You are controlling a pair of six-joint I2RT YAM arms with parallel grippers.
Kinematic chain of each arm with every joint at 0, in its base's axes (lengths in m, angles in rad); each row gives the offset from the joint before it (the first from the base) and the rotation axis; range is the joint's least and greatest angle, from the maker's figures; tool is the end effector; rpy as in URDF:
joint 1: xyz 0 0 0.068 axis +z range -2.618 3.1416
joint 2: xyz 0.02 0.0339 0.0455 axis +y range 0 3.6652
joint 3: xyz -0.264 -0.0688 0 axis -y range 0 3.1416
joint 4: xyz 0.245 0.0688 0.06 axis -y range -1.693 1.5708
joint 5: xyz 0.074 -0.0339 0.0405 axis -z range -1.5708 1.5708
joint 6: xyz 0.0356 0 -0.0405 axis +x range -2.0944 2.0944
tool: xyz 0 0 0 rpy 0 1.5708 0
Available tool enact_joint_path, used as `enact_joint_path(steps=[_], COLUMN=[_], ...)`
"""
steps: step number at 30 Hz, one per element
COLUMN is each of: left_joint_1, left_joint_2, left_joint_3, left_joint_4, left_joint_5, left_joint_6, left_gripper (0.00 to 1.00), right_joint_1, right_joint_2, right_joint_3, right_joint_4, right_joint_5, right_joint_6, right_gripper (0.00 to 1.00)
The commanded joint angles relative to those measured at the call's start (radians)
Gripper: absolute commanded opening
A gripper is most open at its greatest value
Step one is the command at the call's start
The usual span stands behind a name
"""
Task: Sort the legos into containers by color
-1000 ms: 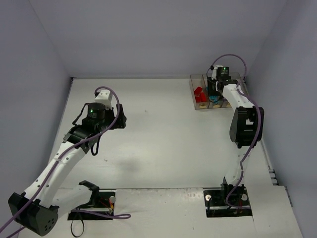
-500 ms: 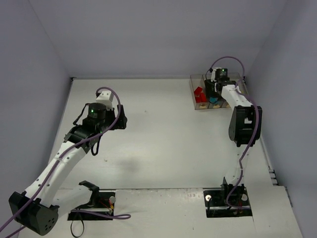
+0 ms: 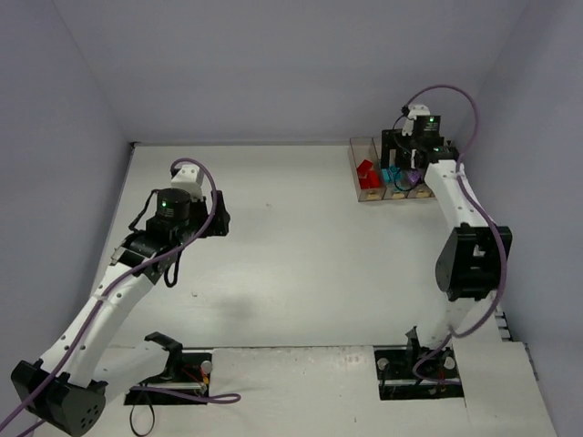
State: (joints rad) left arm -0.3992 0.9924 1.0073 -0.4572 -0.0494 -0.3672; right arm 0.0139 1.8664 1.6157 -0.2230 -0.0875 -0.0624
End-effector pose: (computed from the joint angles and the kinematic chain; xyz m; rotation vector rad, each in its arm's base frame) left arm 0.2023 -0.0834 0.3513 0.0007 2.0399 -0.4359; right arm 0.4465 0.0093 0.3135 -0.1325 2.0388 0.0591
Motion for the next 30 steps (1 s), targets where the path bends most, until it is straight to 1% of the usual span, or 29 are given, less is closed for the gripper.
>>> enact_joint_path(steps=[1,2,3,8,9,13,16,17,18,20,21,23,30], left_joint_1=[0.0,0.002,0.002,0.002,0.002,0.002,0.0,0.0,0.0,0.0,0.0,0.0,0.0], left_joint_2=[-0.046,-0.057,-0.064,-0.113,-0.123,-0.173,-0.216,-0.239,-0.25,-0.279,-0.287,-0.302,-0.301], left_joint_3=[0.079,0.08,0.082,0.086,0.086,0.065,0.03,0.019,0.007,-0.028,-0.039,-0.068,-0.104], left_joint_4=[0.009,0.005,0.0,-0.032,-0.037,-0.044,-0.029,-0.018,-0.011,0.024,0.037,0.066,0.066], left_joint_5=[-0.043,-0.055,-0.061,-0.128,-0.141,-0.19,-0.245,-0.256,-0.266,-0.264,-0.259,-0.244,-0.241], left_joint_6=[0.011,0.01,0.01,0.011,0.013,0.02,0.034,0.039,0.039,0.03,0.025,0.014,-0.001], left_gripper=[0.79,0.79,0.79,0.79,0.79,0.79,0.79,0.79,0.79,0.79,0.79,0.79,0.79], right_joint_1=[0.004,0.003,0.004,0.004,0.003,0.001,0.003,0.004,0.012,0.024,0.024,0.026,0.026], right_joint_2=[-0.218,-0.254,-0.324,-0.553,-0.628,-0.797,-0.924,-0.956,-1.017,-1.076,-1.131,-1.182,-1.233], right_joint_3=[-0.055,-0.103,-0.132,-0.334,-0.362,-0.488,-0.579,-0.599,-0.629,-0.658,-0.674,-0.711,-0.747], right_joint_4=[0.022,0.021,0.024,0.028,0.028,0.027,0.016,0.007,0.004,0.002,0.004,0.004,-0.016], right_joint_5=[-0.026,-0.026,-0.032,-0.037,-0.025,-0.037,-0.035,-0.041,-0.043,-0.026,-0.009,0.049,0.031], right_joint_6=[0.062,0.09,0.113,0.193,0.208,0.263,0.256,0.23,0.224,0.236,0.254,0.3,0.3], right_gripper=[0.89,0.93,0.99,1.0,1.0,1.0,1.0,1.0,1.0,1.0,1.0,1.0,1.0])
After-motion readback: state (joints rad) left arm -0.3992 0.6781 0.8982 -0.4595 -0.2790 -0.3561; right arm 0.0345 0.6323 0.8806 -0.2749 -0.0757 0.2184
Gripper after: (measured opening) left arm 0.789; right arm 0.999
